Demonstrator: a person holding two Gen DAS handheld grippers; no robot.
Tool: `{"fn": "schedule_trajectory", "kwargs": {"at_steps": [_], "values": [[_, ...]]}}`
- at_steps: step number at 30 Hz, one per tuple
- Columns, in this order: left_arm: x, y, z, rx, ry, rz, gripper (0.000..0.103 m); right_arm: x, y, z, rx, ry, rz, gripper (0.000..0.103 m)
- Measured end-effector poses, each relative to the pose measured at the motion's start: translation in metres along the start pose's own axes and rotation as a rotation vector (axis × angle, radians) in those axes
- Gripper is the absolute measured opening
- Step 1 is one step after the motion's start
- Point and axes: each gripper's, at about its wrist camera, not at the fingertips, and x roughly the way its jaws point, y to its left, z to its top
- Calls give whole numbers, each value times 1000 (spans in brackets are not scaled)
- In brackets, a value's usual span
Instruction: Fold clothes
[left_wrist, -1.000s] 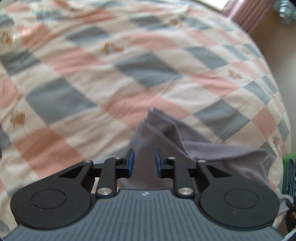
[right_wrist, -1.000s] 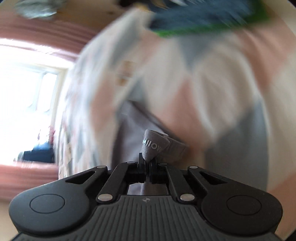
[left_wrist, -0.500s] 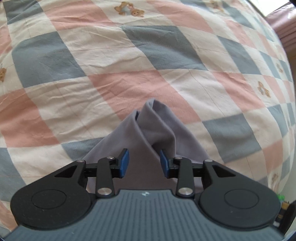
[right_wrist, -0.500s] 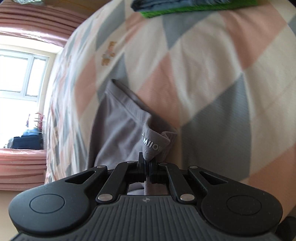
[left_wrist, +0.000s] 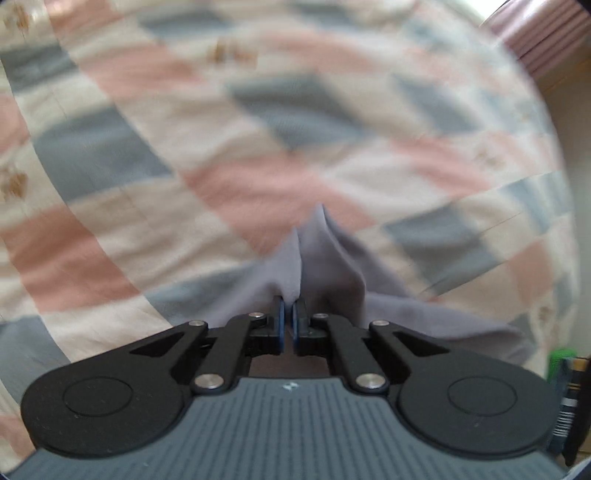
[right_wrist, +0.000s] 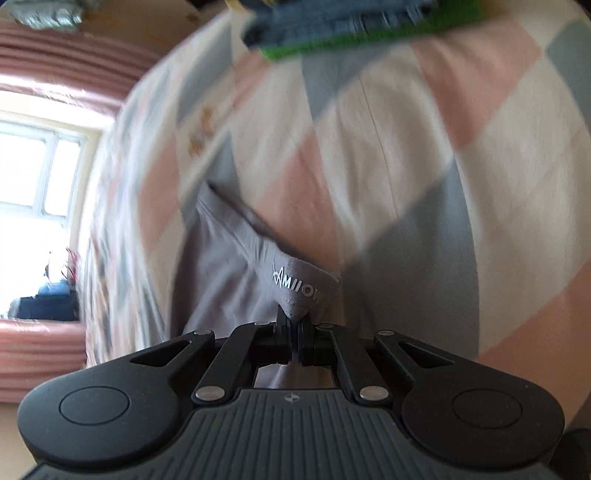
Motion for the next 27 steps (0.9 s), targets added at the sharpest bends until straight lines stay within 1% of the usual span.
{"fn": "schedule_trajectory", "kwargs": {"at_steps": [3,4,5,8,9,10,11,12,14,15,17,19,20,23,25,27], "values": [[-76,22,-10,-39,-176,-72,0,-19,32,13,-79,-45,97,3],[-103,29,-16,-49,-246,-67,0,-26,45,17,-114,-54,134,3],[-124,39,-27,-66,-290,-45,0,-33,56,20,-145,-61,167,2],[-173,70,-63,-131,-367,30,0,-54,75,28,-207,-49,220,2],[-181,82,-78,-157,-364,52,0,-61,77,30,-221,-38,221,2],[-178,95,-94,-186,-333,76,0,-66,75,31,-236,-22,212,2],[-173,107,-110,-214,-294,102,0,-68,72,30,-255,-7,185,2],[-164,117,-125,-246,-240,115,0,-69,65,30,-265,7,147,2],[-136,127,-151,-295,-116,104,0,-66,38,29,-228,43,67,2],[-122,125,-157,-293,-67,96,0,-61,24,29,-200,58,27,2],[-99,106,-159,-237,-10,82,0,-49,-3,28,-140,91,-42,2],[-80,81,-147,-179,5,61,12,-41,-20,18,-111,119,-70,2],[-70,66,-135,-155,12,56,15,-38,-21,14,-118,126,-78,2],[-40,20,-99,-87,27,40,20,-30,-21,4,-136,141,-91,3],[-21,-11,-74,-59,45,5,30,-31,-19,2,-138,143,-91,3],[-1,-38,-55,-40,68,-9,34,-31,-21,2,-127,142,-91,3]]}}
